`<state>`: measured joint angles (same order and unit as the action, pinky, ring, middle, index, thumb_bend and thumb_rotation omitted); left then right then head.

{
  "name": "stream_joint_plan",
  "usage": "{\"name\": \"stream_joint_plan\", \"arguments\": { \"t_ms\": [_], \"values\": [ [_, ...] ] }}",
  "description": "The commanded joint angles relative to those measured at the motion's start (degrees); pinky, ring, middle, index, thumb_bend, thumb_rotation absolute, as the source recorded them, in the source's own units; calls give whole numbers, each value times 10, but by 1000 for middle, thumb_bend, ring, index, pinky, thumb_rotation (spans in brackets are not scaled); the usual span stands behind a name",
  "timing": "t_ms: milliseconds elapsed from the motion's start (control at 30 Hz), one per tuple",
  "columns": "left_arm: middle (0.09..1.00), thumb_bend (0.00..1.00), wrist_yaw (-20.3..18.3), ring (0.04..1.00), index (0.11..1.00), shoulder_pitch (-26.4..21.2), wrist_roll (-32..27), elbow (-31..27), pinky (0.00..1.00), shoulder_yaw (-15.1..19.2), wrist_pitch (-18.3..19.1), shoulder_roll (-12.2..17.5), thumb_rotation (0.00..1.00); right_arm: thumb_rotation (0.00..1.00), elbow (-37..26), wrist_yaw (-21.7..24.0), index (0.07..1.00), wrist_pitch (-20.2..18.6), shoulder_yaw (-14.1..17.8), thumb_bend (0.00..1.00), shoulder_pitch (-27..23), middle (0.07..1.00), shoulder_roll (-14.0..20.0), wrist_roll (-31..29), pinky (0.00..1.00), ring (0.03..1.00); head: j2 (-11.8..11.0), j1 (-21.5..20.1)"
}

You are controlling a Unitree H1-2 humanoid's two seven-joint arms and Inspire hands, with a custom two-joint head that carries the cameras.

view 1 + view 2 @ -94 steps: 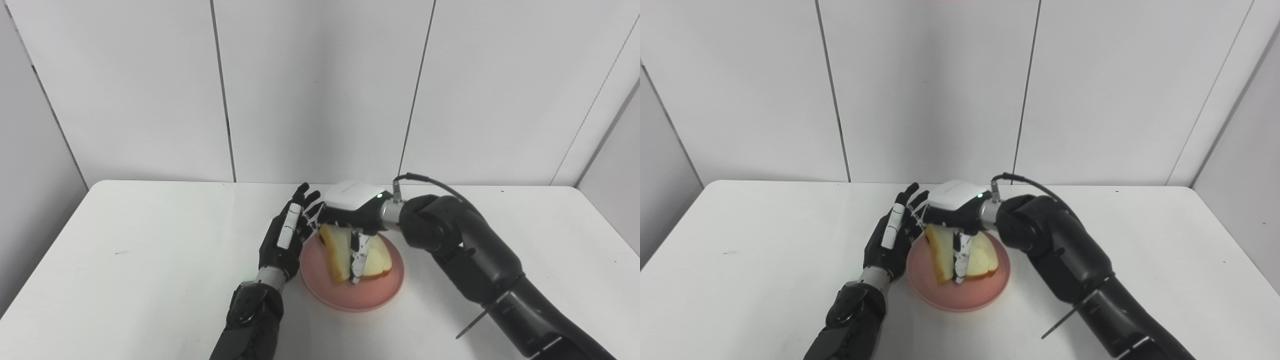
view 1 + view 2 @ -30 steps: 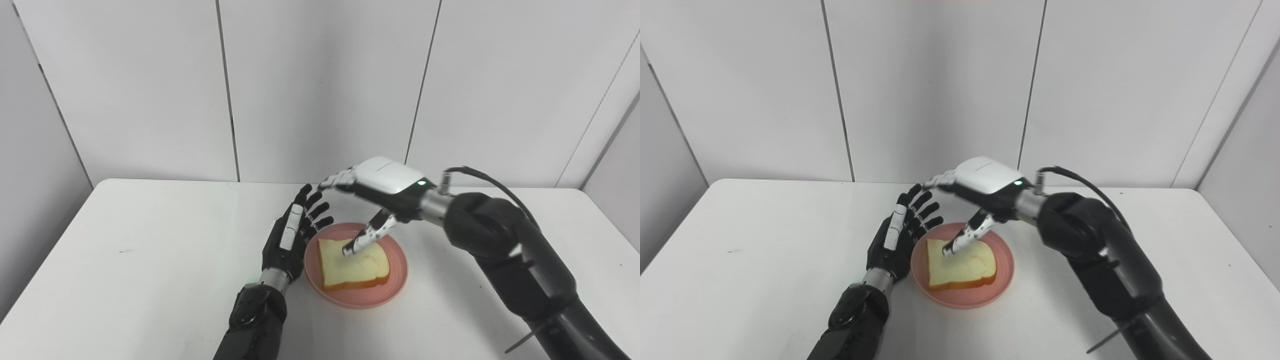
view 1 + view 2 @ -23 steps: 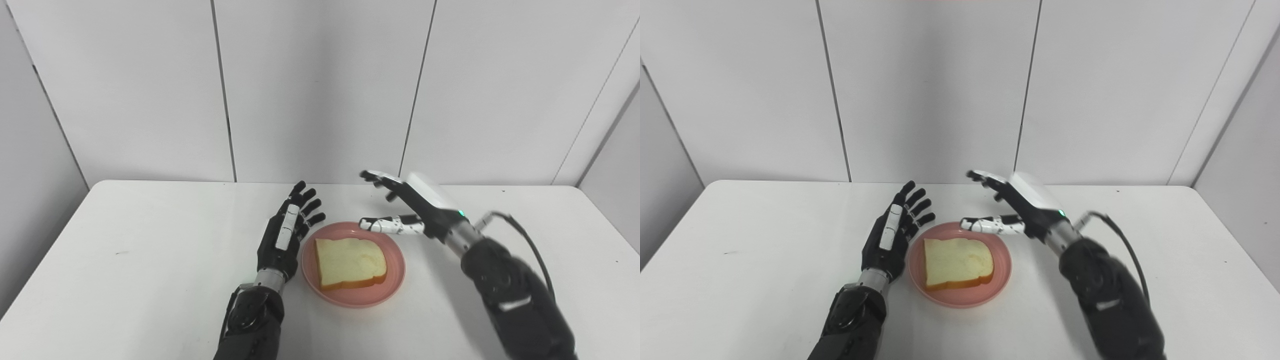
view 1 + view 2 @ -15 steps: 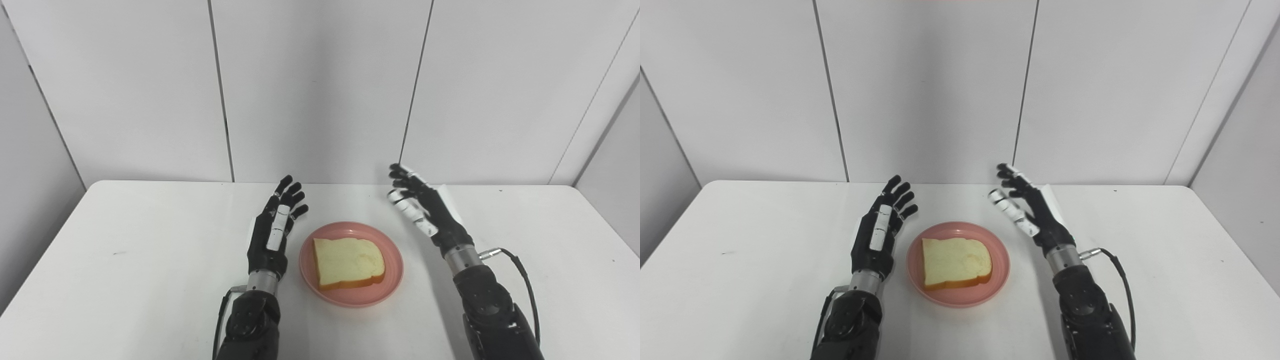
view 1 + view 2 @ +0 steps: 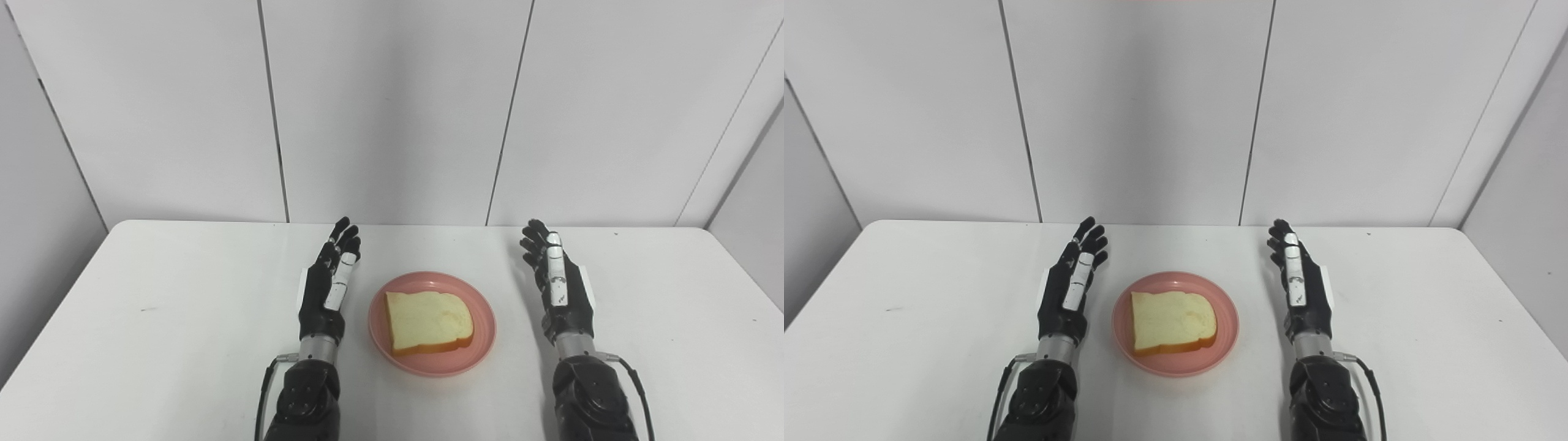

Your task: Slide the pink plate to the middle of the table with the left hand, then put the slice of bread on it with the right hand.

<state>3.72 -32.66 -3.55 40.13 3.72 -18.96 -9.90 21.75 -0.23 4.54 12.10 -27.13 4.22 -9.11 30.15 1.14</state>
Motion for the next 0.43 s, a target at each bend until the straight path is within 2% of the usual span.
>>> {"name": "stream_joint_plan", "arguments": {
  "t_ms": [0, 100, 400],
  "values": [
    [947, 824, 0, 950, 917, 9, 5, -14, 952, -3, 34, 15, 836, 975, -15, -5, 880, -13, 4, 749, -17, 896, -1, -13, 937, 911, 0, 0],
    [961, 832, -1, 964, 930, 8, 6, -32, 971, -6, 60, 20, 851, 974, -17, -8, 886, -22, 1, 749, -15, 899, -1, -18, 939, 913, 1, -1],
    [1000, 870, -2, 1000, 979, 10, 4, -67, 1000, -16, 85, 18, 838, 940, -19, -11, 897, -21, -10, 754, -12, 912, -4, -21, 918, 919, 2, -3]
  ]
}}
